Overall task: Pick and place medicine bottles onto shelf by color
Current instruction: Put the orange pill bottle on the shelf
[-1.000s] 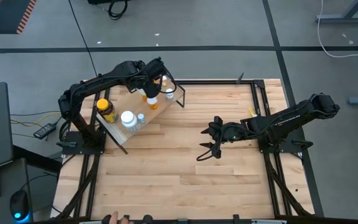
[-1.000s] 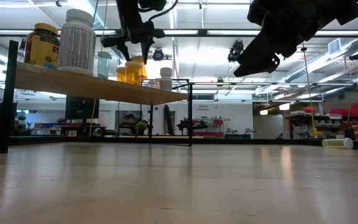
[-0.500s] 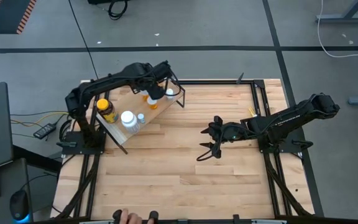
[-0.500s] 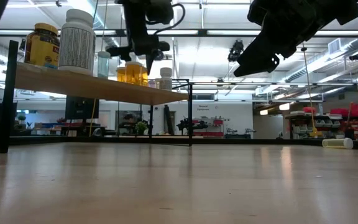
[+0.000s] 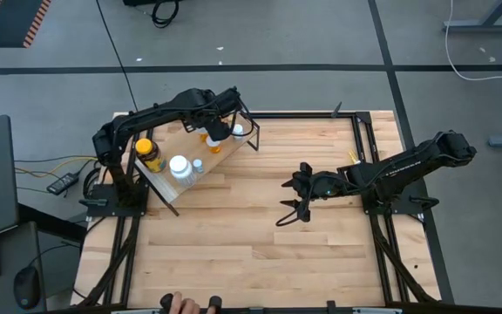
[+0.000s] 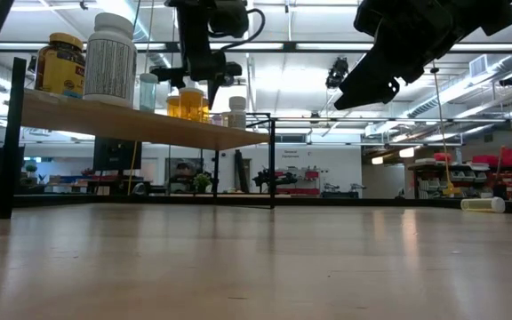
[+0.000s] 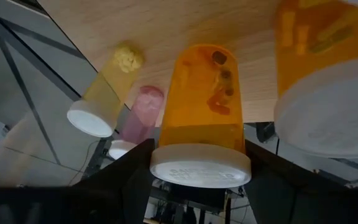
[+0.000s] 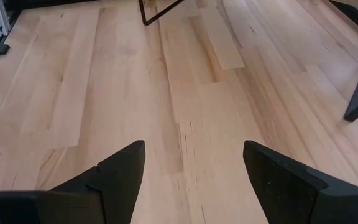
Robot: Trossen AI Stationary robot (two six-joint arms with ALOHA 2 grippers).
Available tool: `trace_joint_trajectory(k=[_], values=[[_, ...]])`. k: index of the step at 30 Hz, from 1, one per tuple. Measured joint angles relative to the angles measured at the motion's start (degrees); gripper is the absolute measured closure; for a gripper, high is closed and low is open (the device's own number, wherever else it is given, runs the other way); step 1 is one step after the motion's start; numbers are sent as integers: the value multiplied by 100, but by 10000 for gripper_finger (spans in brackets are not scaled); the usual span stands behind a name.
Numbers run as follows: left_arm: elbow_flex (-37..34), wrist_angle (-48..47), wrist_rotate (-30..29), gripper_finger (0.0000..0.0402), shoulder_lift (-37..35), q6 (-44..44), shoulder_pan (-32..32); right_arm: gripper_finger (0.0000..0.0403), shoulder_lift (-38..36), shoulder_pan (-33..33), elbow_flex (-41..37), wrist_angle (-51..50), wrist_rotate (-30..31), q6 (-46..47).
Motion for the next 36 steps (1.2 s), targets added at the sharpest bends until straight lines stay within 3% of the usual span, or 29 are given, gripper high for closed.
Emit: trace_joint_trajectory(k=[26,36], values=[[9,179,-221,182,311,402,2,121,219,-2,4,-136,-2,15],[6,155,-200,163,322,25,2,121,264,-2,2,-94,-2,17]])
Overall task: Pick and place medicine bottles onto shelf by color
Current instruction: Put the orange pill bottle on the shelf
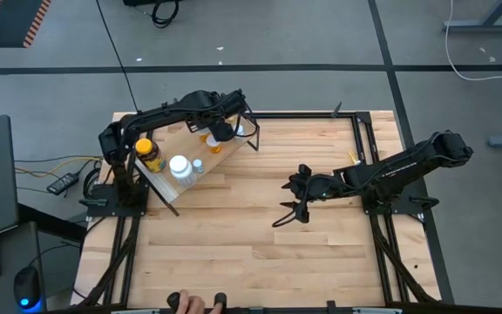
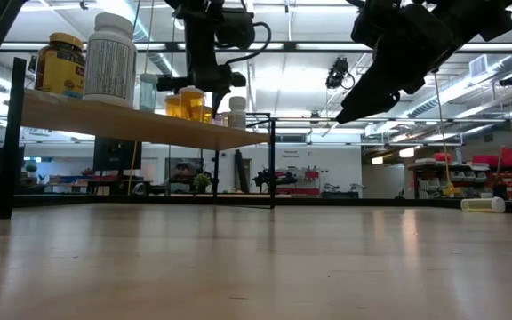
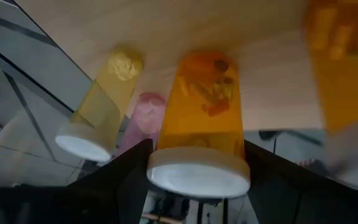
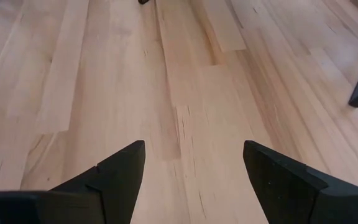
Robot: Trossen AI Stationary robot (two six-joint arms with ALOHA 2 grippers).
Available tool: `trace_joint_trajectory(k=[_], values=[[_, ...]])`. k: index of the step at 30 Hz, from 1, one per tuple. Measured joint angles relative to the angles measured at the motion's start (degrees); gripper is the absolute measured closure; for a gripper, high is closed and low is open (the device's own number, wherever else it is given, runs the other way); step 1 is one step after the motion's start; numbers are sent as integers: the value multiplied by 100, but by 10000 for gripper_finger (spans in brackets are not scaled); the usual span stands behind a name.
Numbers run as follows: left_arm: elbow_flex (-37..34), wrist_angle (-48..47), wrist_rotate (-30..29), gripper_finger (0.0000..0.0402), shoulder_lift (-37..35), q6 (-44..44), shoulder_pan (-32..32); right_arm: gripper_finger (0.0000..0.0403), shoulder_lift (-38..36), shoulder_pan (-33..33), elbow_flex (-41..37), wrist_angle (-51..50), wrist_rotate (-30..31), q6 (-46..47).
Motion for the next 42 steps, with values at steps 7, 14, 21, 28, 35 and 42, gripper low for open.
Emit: trace_joint_trajectory(k=[7,14,21,28,35,42], values=[[-4,-26,24,142,2,-280,-12,121,0,0,0,20,0,2],[-4,-14,-37,117,2,-290,-12,121,0,2,0,17,0,4],[-6,26,-225,111,2,-389,-12,121,0,4,0,17,0,63],[-6,31,-573,111,2,-584,-49,121,0,4,0,17,0,90],[-6,27,-661,111,2,-650,-111,121,0,4,0,17,0,90],[-6,30,-934,111,-16,-702,-106,121,0,4,0,17,0,115]])
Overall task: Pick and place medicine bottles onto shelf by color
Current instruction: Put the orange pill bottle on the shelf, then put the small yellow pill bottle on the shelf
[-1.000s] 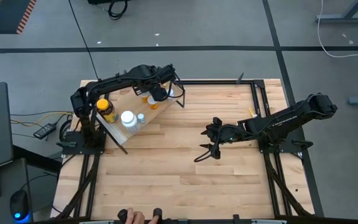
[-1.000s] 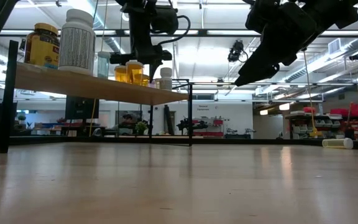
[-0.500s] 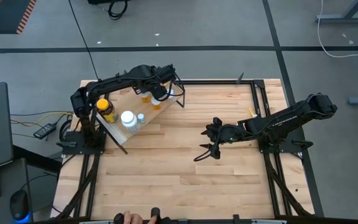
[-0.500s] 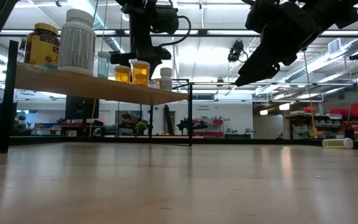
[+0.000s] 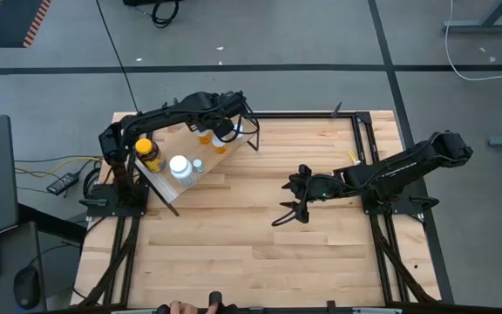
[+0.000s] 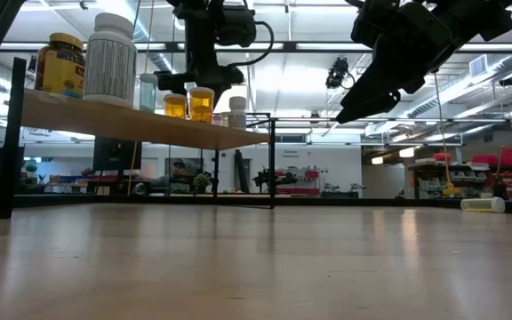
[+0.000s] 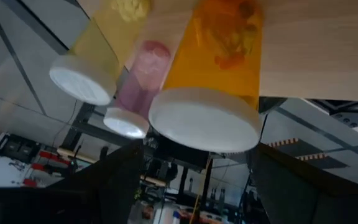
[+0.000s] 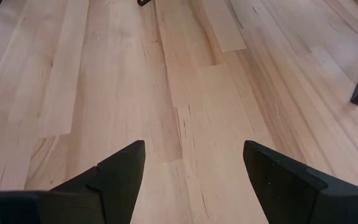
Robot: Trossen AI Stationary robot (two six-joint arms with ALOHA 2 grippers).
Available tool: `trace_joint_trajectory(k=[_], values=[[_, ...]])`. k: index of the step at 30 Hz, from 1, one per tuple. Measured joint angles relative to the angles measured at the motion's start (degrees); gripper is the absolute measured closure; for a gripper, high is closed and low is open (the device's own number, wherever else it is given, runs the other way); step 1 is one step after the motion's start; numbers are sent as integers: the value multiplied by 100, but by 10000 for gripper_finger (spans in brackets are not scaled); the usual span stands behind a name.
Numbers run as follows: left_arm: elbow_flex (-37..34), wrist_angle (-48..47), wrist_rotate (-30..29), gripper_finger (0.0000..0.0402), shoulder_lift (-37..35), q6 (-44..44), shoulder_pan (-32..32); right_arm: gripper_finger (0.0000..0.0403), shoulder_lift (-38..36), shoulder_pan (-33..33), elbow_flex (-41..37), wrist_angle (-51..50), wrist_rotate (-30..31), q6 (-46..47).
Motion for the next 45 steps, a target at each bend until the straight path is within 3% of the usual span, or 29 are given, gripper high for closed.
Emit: trace_joint_trajectory(k=[19,33,41,45], values=[[0,-1,-387,111,-42,-177,-138,121,0,0,0,9,-23,38],[2,188,-658,111,-914,-200,-353,121,0,0,0,72,2,38],[2,1948,-1515,111,-1198,-1582,-1196,121,-2,-1,-2,-365,939,253],[9,2670,-1529,111,-1281,-1955,-1693,121,-2,-7,-2,-782,1642,787]])
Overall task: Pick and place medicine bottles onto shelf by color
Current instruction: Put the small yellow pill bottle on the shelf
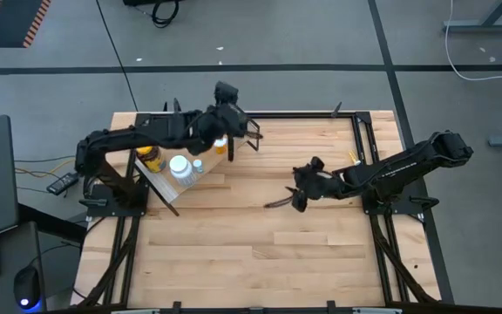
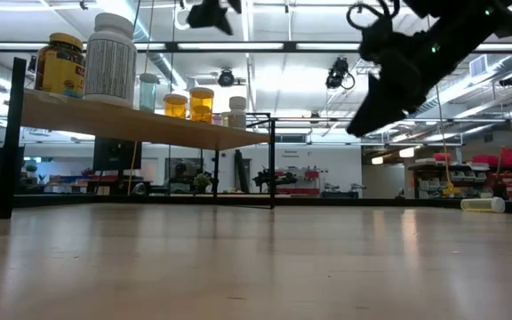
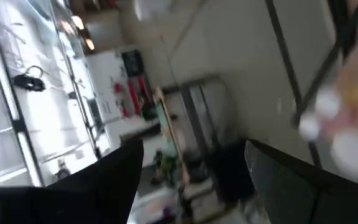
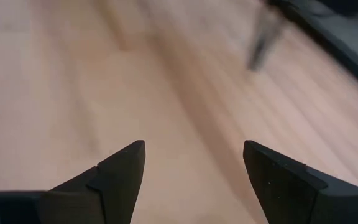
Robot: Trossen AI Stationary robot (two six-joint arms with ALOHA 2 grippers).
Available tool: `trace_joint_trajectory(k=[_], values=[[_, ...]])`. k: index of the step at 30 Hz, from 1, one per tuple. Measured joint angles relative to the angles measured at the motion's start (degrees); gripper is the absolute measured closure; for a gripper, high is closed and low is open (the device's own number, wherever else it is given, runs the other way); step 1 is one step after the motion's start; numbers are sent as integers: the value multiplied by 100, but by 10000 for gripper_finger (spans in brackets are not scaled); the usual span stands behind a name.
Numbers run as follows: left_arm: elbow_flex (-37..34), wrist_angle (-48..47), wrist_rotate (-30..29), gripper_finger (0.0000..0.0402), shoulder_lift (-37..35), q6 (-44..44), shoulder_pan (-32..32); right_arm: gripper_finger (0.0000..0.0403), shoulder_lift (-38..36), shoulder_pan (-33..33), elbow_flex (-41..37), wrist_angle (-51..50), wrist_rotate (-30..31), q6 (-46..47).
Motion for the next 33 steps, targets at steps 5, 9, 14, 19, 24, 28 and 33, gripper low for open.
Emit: trace_joint_trajectory(k=[5,9,14,19,24,28,33], values=[[-2,231,955,111,-60,-1522,-471,126,0,-59,0,-1306,829,1136],[-2,193,2307,111,-133,-2809,-651,129,0,-228,-2,-2436,937,2238],[-2,280,4391,111,-183,-4146,-640,129,-2,-408,-2,-3299,1150,3123],[-18,485,5917,111,-69,-4813,-438,129,-2,-790,-2,-3959,1583,3385],[-470,1290,6797,111,15,-4955,-263,130,62,-1397,-199,-4279,1615,3283],[-1074,2318,7385,111,12,-5051,-159,131,70,-1828,-593,-4266,1521,3254],[-1682,3354,7910,111,13,-5421,-121,131,61,-2078,-1019,-4098,1261,3268]])
